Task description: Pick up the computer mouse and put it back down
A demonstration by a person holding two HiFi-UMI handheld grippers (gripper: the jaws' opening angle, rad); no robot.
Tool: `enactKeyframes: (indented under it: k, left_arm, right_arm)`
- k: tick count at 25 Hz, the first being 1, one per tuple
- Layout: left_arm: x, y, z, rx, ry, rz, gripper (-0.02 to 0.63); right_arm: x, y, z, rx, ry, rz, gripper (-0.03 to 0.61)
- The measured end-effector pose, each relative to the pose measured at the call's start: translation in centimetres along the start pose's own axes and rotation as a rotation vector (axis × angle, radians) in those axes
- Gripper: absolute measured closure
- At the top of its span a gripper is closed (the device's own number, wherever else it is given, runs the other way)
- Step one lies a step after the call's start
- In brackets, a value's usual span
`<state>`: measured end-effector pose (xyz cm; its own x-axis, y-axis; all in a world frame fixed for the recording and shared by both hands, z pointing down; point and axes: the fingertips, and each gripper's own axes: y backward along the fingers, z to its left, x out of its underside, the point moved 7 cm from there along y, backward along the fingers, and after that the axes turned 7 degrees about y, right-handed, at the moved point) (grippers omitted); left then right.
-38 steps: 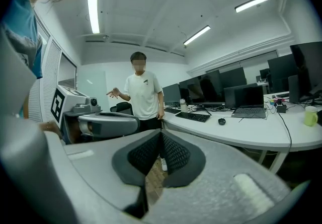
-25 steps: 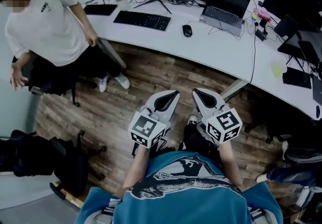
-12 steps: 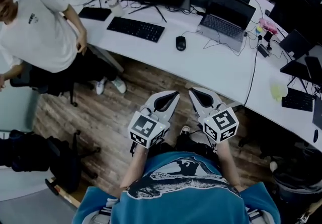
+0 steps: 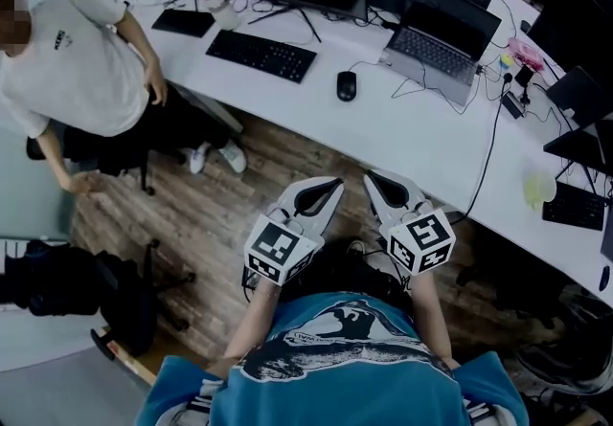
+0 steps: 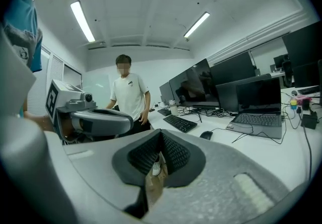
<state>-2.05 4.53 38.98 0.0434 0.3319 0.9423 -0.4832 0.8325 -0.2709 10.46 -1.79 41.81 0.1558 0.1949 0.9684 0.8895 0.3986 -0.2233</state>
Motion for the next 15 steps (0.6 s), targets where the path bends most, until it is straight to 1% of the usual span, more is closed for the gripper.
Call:
enactKeyframes:
  k: [3, 6, 10, 12, 15]
  left_arm:
    - [0.4, -0.5, 0.3, 0.005, 0.008, 0.026, 0.6]
    - [0.2, -1.2, 1.5, 0.014, 0.014, 0.043, 0.6]
    - [-0.7, -2.3, 3.4, 0.039, 0.005, 0.042, 0.6]
    - [-1.1, -3.0, 4.7, 0.055, -0.042, 0.043, 0.6]
    - [-1.3, -4.4, 6.8, 0.092, -0.159, 0.06, 0.6]
  right_arm:
    - [0.7, -0.2, -1.0, 0.016, -0.036, 0.015, 0.577]
    - [0.8, -0.8, -1.9, 0.037, -0.063, 0.024, 0.577]
    - [0.6, -1.8, -3.2, 0.068, -0.067, 0.037, 0.577]
    - [0.5, -2.7, -4.0, 0.087, -0.061, 0.04, 0.577]
    - [0.2, -4.4, -5.0, 0.123, -0.062, 0.037, 0.577]
